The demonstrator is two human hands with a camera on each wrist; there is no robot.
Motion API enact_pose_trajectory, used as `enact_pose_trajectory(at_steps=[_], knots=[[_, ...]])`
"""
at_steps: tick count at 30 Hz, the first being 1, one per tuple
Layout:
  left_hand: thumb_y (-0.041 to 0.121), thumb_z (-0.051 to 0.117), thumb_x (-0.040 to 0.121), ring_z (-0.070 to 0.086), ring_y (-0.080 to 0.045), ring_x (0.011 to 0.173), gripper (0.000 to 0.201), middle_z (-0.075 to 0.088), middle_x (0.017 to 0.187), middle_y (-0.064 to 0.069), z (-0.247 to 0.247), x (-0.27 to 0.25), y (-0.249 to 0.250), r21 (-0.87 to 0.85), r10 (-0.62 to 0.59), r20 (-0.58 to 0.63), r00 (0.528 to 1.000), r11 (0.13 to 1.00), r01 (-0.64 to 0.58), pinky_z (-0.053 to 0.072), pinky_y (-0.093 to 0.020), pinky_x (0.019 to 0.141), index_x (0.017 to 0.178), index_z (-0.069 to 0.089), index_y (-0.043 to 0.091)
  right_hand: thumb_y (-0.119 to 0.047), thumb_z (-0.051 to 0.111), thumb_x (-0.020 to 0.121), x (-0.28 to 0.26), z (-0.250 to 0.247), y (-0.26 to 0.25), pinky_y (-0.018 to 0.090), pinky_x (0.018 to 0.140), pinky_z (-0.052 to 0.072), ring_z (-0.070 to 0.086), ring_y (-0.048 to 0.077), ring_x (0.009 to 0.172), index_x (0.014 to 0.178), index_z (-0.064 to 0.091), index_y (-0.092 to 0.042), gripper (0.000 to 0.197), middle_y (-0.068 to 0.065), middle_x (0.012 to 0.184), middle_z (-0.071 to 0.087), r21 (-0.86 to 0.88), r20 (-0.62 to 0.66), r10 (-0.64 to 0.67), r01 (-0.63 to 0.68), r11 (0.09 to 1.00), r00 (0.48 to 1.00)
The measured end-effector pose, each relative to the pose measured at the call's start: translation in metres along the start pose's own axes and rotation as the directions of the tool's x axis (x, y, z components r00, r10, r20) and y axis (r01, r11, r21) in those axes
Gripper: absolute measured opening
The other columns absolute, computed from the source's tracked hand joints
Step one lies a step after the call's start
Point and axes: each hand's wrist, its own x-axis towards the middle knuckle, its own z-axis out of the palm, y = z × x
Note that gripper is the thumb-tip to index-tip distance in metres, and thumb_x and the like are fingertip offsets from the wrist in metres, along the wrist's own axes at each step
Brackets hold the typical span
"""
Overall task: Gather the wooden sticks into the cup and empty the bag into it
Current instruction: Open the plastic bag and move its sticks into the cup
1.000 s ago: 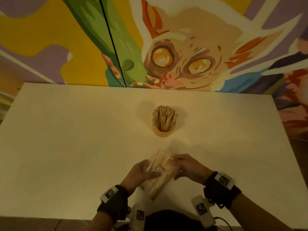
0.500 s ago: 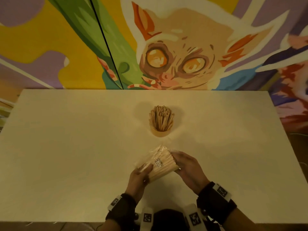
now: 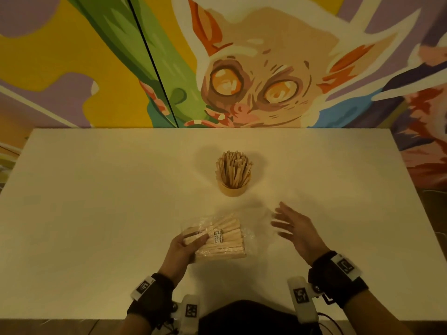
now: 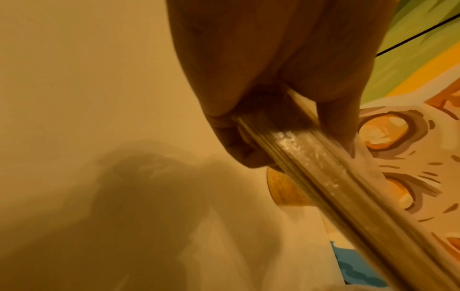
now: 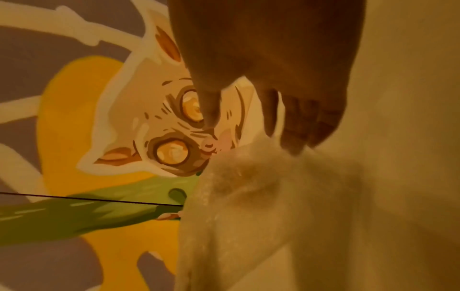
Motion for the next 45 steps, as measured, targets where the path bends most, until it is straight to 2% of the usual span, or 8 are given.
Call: enact_pose_trajectory(at_steps=[5, 9, 13, 20, 26, 34, 41, 45], knots=[[0.027, 0.085, 0.069, 0.072, -0.027, 0.089, 0.030, 0.072, 0.107, -0.018, 0.002, -0.006, 0.008, 0.008, 0.021, -0.010, 1.000, 1.000, -0.020, 0.057, -0.039, 0.076, 0.094, 0.075, 0.013, -0.003, 0.066, 0.087, 0.004, -0.008, 0.006, 0.031, 0.072, 0.043, 0.065, 0.025, 0.080, 0.122, 0.059, 0.006, 0.037, 0.016, 0.098, 0.070, 0.038, 0.014, 0.085, -0.086, 0.996, 0.996], [0.021, 0.079, 0.073, 0.072, -0.026, 0.091, 0.032, 0.074, 0.104, -0.010, -0.004, -0.007, 0.009, 0.035, 0.042, -0.060, 0.997, 0.999, -0.040, 0.059, -0.037, 0.074, 0.102, 0.072, 0.009, 0.011, 0.058, 0.088, 0.007, -0.015, 0.006, 0.030, 0.075, 0.046, 0.059, 0.023, 0.077, 0.121, 0.053, 0.004, 0.035, 0.017, 0.089, 0.064, 0.281, -0.040, 0.066, -0.052, 0.958, 0.997], [0.015, 0.074, 0.081, 0.072, -0.024, 0.087, 0.030, 0.074, 0.100, -0.010, -0.007, -0.008, 0.004, 0.118, 0.033, -0.076, 0.997, 0.993, -0.024, 0.057, -0.034, 0.068, 0.109, 0.067, 0.006, 0.008, 0.056, 0.091, 0.008, -0.021, -0.001, 0.029, 0.082, 0.047, 0.060, 0.021, 0.082, 0.106, 0.058, -0.005, 0.019, 0.012, 0.090, 0.063, 0.419, -0.141, -0.004, 0.063, 0.906, 0.990], [0.014, 0.078, 0.078, 0.071, -0.028, 0.088, 0.030, 0.075, 0.102, -0.011, -0.008, -0.008, 0.000, 0.087, 0.005, -0.079, 0.997, 0.996, 0.002, 0.057, -0.039, 0.075, 0.107, 0.070, 0.008, -0.027, 0.071, 0.088, 0.008, -0.016, 0.026, 0.038, 0.077, 0.041, 0.062, 0.027, 0.091, 0.106, 0.066, -0.007, 0.028, 0.006, 0.098, 0.066, -0.016, -0.093, 0.119, -0.121, 0.993, 0.989], [0.017, 0.081, 0.076, 0.072, -0.022, 0.081, 0.031, 0.075, 0.095, -0.006, -0.006, -0.008, -0.001, 0.037, 0.017, -0.100, 0.995, 0.999, -0.013, 0.056, -0.030, 0.063, 0.103, 0.068, 0.008, 0.003, 0.067, 0.083, 0.012, -0.020, 0.029, 0.028, 0.063, 0.047, 0.067, 0.021, 0.063, 0.100, 0.061, 0.002, 0.018, 0.015, 0.084, 0.063, 0.117, -0.031, 0.115, -0.111, 0.987, 0.993], [0.025, 0.084, 0.068, 0.072, -0.025, 0.085, 0.036, 0.074, 0.099, -0.013, -0.009, -0.007, 0.001, -0.010, 0.032, -0.073, 0.997, 0.999, -0.033, 0.057, -0.030, 0.064, 0.099, 0.071, 0.011, -0.046, 0.063, 0.089, 0.009, -0.020, 0.027, 0.036, 0.077, 0.042, 0.066, 0.022, 0.081, 0.092, 0.074, -0.003, 0.044, 0.010, 0.089, 0.075, -0.300, -0.012, 0.126, -0.124, 0.946, 0.992], [0.013, 0.073, 0.083, 0.071, -0.018, 0.076, 0.019, 0.075, 0.093, -0.008, -0.006, -0.005, -0.001, 0.063, 0.022, -0.109, 0.994, 0.998, -0.015, 0.053, -0.026, 0.058, 0.101, 0.071, 0.012, -0.018, 0.058, 0.097, 0.013, -0.013, 0.019, 0.018, 0.064, 0.045, 0.062, 0.006, 0.060, 0.084, 0.077, -0.011, 0.024, 0.007, 0.080, 0.075, -0.462, 0.046, -0.338, 0.320, 0.827, 0.940], [0.011, 0.073, 0.082, 0.072, -0.018, 0.074, 0.016, 0.076, 0.089, -0.003, 0.002, -0.003, -0.002, 0.072, 0.032, -0.160, 0.987, 0.997, -0.021, 0.053, -0.027, 0.055, 0.098, 0.071, 0.010, -0.018, 0.066, 0.092, 0.016, -0.007, 0.018, 0.012, 0.065, 0.044, 0.061, 0.010, 0.075, 0.092, 0.076, -0.016, 0.010, -0.003, 0.086, 0.068, -0.635, 0.026, -0.629, 0.499, 0.590, 0.777]])
